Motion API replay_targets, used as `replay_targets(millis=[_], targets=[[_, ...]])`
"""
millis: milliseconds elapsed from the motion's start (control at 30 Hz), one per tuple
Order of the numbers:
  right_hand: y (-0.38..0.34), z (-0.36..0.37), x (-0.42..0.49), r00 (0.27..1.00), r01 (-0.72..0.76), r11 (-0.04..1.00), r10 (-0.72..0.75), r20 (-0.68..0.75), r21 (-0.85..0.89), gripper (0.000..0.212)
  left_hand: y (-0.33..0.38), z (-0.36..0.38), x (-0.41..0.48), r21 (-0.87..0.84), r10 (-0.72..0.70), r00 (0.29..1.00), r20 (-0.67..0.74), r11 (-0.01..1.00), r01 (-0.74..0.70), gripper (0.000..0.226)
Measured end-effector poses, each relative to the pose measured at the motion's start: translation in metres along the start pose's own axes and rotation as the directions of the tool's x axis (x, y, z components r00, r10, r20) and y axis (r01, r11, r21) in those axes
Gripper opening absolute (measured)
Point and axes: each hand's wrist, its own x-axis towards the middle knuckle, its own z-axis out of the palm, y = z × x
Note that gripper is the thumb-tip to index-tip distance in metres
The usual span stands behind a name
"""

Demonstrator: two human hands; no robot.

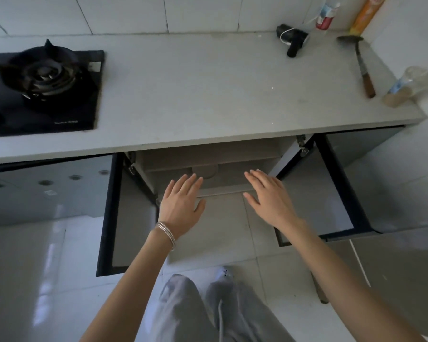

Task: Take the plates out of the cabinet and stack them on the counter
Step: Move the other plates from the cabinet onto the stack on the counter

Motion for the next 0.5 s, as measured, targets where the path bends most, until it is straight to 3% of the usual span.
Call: replay_targets(millis=[500], targets=[[0.045,0.012,0.045,1.000,-0.002,0.999,0.002,-0.003,0.040,0.053,0.001,0.021,0.062,0.024,0.063,0.993,0.103,0.998,-0.065,0.070]])
